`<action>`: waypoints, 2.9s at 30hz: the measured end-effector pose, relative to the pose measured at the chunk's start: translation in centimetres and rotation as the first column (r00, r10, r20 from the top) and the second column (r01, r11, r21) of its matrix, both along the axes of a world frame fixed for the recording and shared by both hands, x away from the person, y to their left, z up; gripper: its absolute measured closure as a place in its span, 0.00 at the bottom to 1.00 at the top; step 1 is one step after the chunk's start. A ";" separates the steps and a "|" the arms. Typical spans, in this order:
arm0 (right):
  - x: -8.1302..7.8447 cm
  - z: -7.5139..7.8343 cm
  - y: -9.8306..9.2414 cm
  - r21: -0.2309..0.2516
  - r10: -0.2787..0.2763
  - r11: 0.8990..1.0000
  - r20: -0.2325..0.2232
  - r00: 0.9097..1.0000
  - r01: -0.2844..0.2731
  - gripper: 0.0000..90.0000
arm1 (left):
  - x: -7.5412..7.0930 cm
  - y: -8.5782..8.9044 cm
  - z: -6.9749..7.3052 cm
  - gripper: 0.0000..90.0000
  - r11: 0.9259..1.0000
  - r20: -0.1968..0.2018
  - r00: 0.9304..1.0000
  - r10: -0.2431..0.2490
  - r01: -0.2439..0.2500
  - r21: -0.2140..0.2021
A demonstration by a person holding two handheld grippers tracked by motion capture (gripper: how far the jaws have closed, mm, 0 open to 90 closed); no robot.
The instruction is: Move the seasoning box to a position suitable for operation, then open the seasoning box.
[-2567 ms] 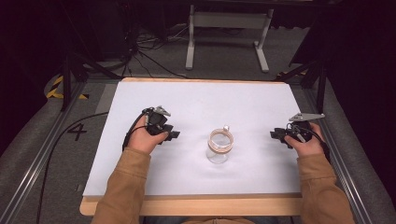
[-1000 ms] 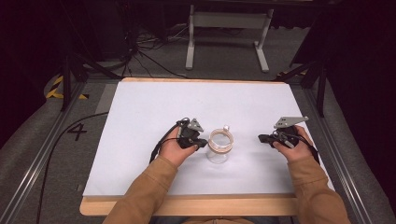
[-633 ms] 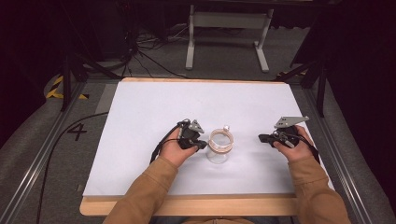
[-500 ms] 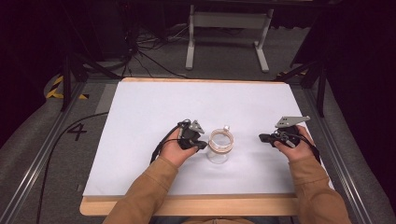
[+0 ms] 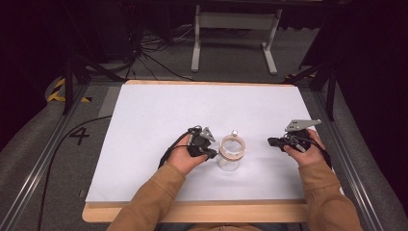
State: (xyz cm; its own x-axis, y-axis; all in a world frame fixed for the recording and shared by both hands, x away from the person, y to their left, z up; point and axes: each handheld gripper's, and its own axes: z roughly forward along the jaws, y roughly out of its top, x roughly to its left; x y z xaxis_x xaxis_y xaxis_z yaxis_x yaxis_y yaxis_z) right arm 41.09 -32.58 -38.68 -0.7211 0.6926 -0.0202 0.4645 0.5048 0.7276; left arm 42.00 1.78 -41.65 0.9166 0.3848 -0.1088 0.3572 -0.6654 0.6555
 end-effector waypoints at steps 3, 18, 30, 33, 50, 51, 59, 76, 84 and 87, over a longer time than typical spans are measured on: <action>0.0 0.0 0.0 0.001 0.000 1.000 0.002 1.000 0.000 1.00 | -0.1 -0.2 0.1 0.96 1.000 -0.001 1.000 -0.011 0.011 0.007; -0.4 0.0 -0.3 -0.001 -0.005 1.000 0.000 1.000 0.005 0.99 | -0.5 -1.5 0.2 0.96 0.997 -0.002 0.998 -0.069 0.069 0.027; -0.8 -0.1 -0.6 0.001 -0.015 1.000 -0.001 1.000 0.015 0.99 | -0.6 -2.0 0.5 0.94 0.996 -0.021 0.997 -0.078 0.079 0.030; -0.9 -0.1 -0.7 -0.002 -0.014 1.000 -0.001 1.000 0.014 0.99 | -0.6 -1.8 1.0 0.95 0.997 -0.031 0.997 -0.069 0.069 0.021; -2.0 0.0 -1.5 -0.003 -0.037 0.999 -0.007 0.999 0.037 1.00 | -0.4 0.1 6.4 0.97 0.984 0.025 0.998 -0.053 0.057 -0.166; -2.1 -0.1 -1.6 -0.006 -0.038 0.999 -0.006 0.999 0.038 1.00 | -0.4 0.3 6.7 0.97 0.983 0.034 0.998 -0.053 0.059 -0.177; -2.9 -0.3 -1.9 -0.009 -0.054 0.999 -0.005 0.999 0.054 0.99 | -0.2 -0.1 7.7 0.99 0.958 0.103 0.995 -0.007 0.037 -0.285; -6.1 -0.6 -0.6 0.009 -0.021 1.000 -0.013 1.000 0.021 1.00 | 2.4 -3.1 7.0 0.99 0.888 0.096 0.995 0.034 0.014 -0.460; -7.1 -0.8 -0.9 0.027 -0.020 0.999 -0.020 1.000 0.021 1.00 | 3.4 -4.7 5.4 0.98 0.915 0.099 0.994 0.053 -0.009 -0.403; -7.2 -0.9 -0.8 0.025 -0.018 1.000 -0.024 1.000 0.018 1.00 | 3.7 -4.4 5.1 0.99 0.928 0.068 0.996 0.053 -0.024 -0.372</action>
State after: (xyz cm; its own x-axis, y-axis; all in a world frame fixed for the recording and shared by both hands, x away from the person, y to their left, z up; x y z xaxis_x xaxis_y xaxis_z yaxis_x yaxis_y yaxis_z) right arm 33.86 -33.38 -39.59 -0.7085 0.7056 0.0145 0.4907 0.4777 0.7287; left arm 45.72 -2.60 -36.55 0.9128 0.3658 -0.1816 0.3177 -0.3568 0.8785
